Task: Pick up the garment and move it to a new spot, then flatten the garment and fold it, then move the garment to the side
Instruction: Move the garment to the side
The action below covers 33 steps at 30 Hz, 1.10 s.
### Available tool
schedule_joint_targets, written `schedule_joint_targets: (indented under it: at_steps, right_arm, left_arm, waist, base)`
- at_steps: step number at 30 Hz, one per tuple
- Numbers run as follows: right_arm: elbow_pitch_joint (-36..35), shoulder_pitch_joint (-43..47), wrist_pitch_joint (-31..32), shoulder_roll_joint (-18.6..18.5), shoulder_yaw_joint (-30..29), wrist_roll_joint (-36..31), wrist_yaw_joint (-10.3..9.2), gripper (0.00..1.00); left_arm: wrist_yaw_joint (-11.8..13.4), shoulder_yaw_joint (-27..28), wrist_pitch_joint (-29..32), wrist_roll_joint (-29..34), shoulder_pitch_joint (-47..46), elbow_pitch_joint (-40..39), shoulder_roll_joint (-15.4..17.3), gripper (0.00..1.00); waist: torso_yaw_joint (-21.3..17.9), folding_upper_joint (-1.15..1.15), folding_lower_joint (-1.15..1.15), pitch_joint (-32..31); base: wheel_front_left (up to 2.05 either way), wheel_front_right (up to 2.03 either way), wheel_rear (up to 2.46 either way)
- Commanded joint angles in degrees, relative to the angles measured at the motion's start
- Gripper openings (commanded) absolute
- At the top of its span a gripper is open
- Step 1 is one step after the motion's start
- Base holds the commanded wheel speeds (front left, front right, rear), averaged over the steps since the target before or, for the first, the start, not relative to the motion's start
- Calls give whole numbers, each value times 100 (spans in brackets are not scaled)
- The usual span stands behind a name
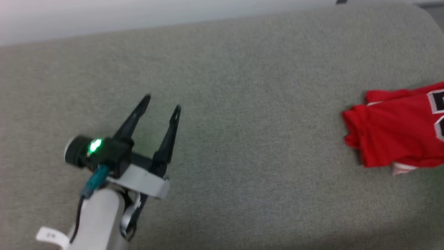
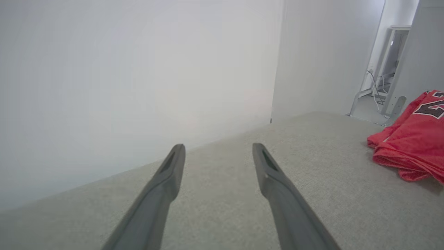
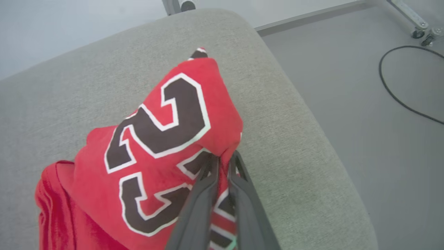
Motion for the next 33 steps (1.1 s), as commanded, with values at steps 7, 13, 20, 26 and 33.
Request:
schedule_joint_targets:
  at_steps: [7, 13, 20, 26, 33]
  right_arm:
    - [601, -678, -534, -133, -148, -99, -4, 0]
    - [1474, -1290, -969, -15, -140, -320, -4, 0]
    - [2416, -1936, -1522, 314, -119, -607, -4, 0]
    - [3017, -2294, -1884, 472, 40, -1006, -4, 0]
    - [3167, -2459, -1991, 490, 130, -1182, -4, 100]
  left_arm:
    - [-10, -469, 3, 44, -761, 69, 223, 100]
    - [-10, -938, 3, -26, -1477, 199, 347, 100]
    - [-10, -1089, 5, -49, -1930, 241, 499, 100]
    - [-9, -1110, 4, -50, -2002, 262, 573, 100]
    - [77, -1029, 3, -116, -1947, 310, 532, 100]
  waist:
    - [-217, 0, 0, 665]
    - [-154, 0, 0, 990]
    - [-141, 0, 0, 1387]
    - [-140, 0, 0, 1515]
    - [-170, 0, 0, 1405]
  base:
    - [0, 0, 0]
    - [0, 0, 0]
    - [0, 0, 0]
    - [0, 0, 0]
    - [0, 0, 0]
